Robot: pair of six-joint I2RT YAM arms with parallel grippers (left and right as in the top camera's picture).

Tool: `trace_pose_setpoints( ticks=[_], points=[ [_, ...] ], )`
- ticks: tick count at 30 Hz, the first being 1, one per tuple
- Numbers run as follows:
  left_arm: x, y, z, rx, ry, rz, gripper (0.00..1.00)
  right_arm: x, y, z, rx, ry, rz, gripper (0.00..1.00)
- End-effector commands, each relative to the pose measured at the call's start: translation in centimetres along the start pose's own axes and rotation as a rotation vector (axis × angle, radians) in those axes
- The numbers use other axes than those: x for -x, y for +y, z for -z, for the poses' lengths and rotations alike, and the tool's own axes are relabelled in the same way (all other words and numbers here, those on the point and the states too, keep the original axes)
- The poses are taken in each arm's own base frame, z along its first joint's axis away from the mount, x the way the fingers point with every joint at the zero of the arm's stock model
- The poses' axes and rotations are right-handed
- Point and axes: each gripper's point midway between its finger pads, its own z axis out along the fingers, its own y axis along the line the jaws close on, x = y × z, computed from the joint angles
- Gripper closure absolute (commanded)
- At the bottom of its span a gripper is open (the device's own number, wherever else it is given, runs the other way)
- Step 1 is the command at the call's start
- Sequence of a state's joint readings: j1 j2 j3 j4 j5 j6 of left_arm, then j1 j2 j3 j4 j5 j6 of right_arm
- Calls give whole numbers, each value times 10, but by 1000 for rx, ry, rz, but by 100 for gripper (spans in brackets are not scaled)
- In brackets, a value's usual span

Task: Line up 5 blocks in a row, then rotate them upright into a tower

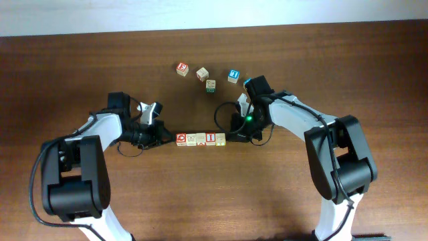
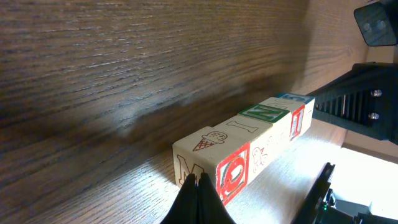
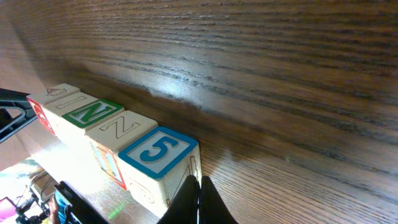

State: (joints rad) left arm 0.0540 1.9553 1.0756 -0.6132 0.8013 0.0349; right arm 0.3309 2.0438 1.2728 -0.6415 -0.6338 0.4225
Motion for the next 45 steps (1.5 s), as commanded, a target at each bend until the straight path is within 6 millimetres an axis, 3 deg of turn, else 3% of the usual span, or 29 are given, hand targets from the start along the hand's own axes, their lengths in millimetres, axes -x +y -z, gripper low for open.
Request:
trace_pose_setpoints(
  ticks=[1,23,30,45],
  points=[
    [3,-3,-1,-22,-2,-22,100,-7,4,-7,32,35,23,96],
    [3,-3,-1,-22,-2,-22,100,-9,40,-4,221,50,180,95],
    [3,-3,-1,-22,-2,-22,100,-8,46,2,230,33,198,95],
    [3,-3,-1,-22,-1,-22,100,-14,77,8,247,13,291,95]
  ],
)
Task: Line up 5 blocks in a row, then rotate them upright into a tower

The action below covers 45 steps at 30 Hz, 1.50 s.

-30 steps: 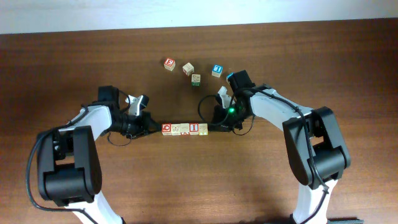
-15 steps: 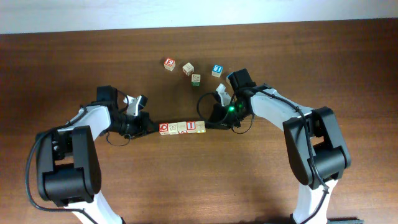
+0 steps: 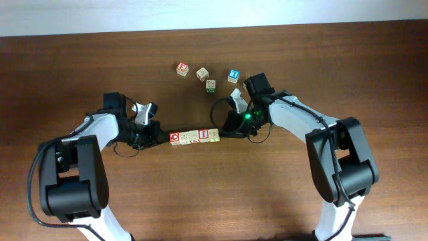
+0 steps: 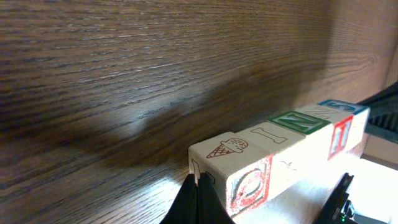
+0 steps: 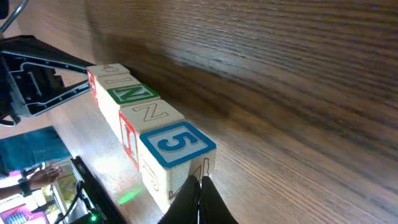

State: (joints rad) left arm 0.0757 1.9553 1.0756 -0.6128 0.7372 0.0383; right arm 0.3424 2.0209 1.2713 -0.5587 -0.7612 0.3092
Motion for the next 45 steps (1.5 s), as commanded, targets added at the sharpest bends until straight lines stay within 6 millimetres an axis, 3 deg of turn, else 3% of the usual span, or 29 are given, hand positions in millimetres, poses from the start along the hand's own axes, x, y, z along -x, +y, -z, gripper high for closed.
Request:
trace_pose_setpoints(
  ticks=[1,5,18,27,33,38,41,42,45],
  points=[
    [1,-19,-5,-89,11,-33,100,-9,46,-4,105,33,103,95],
    [1,-19,-5,-89,11,-33,100,-8,53,-2,104,23,123,96],
    [1,-19,-5,-88,10,-33,100,-8,44,-2,53,16,110,95],
    [1,-18,-5,-80,11,-15,100,-6,-3,-3,-188,-20,-46,96],
    [1,-8,-5,-23,13,-13,100,-6,-22,-5,-269,-34,-131,96],
    [-2,3,-5,41,23,-6,100,-5,-27,-3,-298,-43,-149,96],
    [-7,28,-2,189,37,59,95,-6,-31,-2,-319,-45,-172,96],
    [-7,32,-1,210,37,68,98,-7,-31,-2,-317,-45,-173,96],
    [5,10,8,30,-2,40,100,-10,-26,-3,-287,-22,-146,96]
  ],
)
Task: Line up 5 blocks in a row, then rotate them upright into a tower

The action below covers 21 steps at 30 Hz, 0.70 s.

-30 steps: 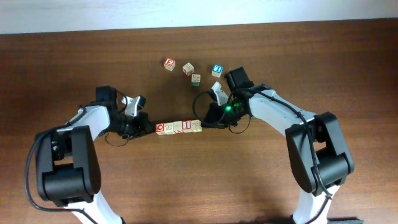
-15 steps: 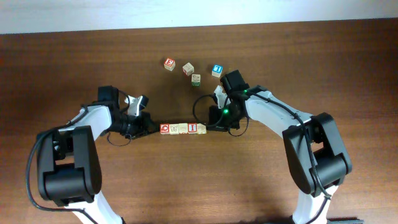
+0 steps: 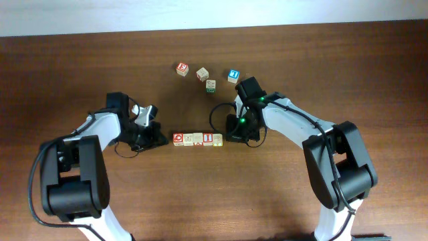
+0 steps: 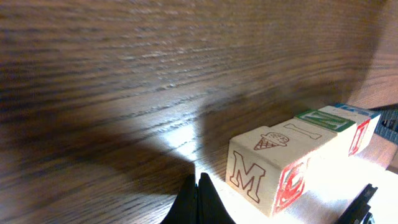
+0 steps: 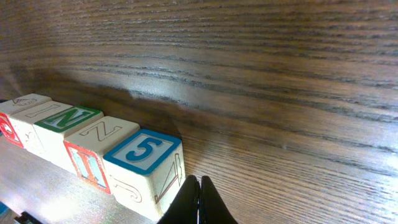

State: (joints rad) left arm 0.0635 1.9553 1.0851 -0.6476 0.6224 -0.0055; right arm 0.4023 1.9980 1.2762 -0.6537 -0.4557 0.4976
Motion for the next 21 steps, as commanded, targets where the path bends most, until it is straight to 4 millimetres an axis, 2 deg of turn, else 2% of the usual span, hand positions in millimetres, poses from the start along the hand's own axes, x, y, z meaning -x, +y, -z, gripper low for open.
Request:
trace_pose_setpoints(
  ticks=[1,13,17,21],
  points=[
    [12,-13,14,-159,-47,-31,100,-1,10,0,40,16,55,96],
    [9,-20,18,-221,-52,-120,100,0,12,2,67,23,77,96],
    [4,-25,3,-226,-14,-140,100,0,11,2,67,22,78,96],
    [5,-25,2,-226,-15,-145,100,0,11,2,67,22,77,96]
  ],
)
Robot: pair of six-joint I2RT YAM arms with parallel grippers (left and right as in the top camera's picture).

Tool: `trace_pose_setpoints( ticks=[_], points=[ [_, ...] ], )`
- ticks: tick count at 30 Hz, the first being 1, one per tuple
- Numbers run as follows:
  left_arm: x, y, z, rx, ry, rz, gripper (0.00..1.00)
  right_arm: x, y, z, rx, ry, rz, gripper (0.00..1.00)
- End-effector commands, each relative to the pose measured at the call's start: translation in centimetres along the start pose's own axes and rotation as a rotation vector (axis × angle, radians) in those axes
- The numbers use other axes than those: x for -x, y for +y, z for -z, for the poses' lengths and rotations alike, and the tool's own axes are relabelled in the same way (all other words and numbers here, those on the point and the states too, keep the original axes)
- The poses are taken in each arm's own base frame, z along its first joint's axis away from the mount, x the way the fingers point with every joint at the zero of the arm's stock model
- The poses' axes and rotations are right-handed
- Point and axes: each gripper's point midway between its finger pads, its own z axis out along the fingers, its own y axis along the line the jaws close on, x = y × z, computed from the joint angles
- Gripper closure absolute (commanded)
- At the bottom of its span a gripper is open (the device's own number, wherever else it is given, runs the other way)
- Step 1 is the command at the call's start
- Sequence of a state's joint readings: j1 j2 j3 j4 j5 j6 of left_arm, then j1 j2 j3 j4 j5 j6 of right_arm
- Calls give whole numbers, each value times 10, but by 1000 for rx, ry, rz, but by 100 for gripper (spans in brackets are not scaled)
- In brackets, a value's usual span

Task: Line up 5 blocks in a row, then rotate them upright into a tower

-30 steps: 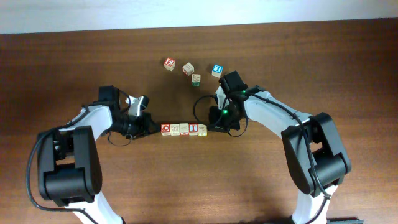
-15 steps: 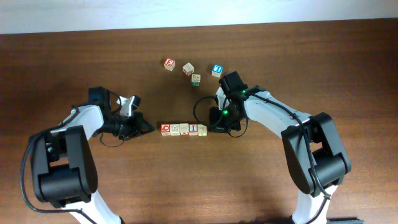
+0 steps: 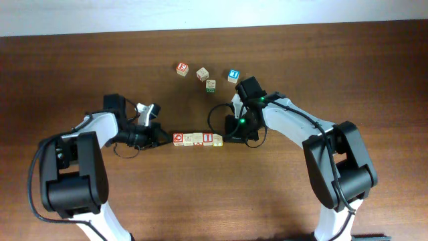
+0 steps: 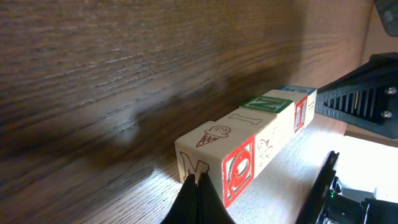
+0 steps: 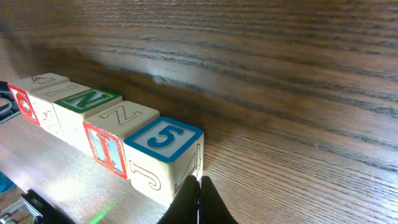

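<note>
A row of several wooden letter blocks (image 3: 198, 139) lies across the table's middle, end to end. My left gripper (image 3: 162, 139) is shut and empty, its tip (image 4: 197, 178) against the left end block with the M face (image 4: 194, 169). My right gripper (image 3: 229, 136) is shut too, its tip (image 5: 199, 182) touching the right end block with the blue 5 (image 5: 163, 152). The row runs away from each wrist camera toward the other gripper.
Several loose blocks lie behind the row: a red-lettered one (image 3: 182, 69), a plain one (image 3: 202, 73), a green one (image 3: 210, 85) and a blue one (image 3: 233, 75). The right arm's elbow (image 3: 251, 90) sits close to the blue one. The wooden table (image 3: 334, 67) stretches all around.
My left gripper has come back against the M block, where a small gap stood before. The row and my right gripper have hardly shifted.
Both shut grippers pressed on the row's two ends. Then the row sat a little further left, slightly slanted, still squeezed between them. Later it lay level again with my left tip backed off a bit. Now both tips touch its ends again.
</note>
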State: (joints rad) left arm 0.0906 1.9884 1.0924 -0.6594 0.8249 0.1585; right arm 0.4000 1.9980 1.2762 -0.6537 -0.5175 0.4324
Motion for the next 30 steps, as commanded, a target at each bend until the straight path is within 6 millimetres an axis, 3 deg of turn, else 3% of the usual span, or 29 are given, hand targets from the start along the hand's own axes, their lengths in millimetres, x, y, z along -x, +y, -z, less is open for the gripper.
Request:
trace_pose_setpoints(
  ticks=[1,6,24,30],
  points=[
    [5,-3,0,-25,-10,-28,100,4,3,1,11,-4,15,96],
    [13,-14,1,-91,-42,-53,100,4,3,1,12,-3,16,95],
    [8,-13,0,-81,-24,-33,100,-6,-2,-3,11,27,-85,96],
    [4,-15,-4,-83,-8,-36,100,-4,15,-5,111,27,-28,96]
  ],
)
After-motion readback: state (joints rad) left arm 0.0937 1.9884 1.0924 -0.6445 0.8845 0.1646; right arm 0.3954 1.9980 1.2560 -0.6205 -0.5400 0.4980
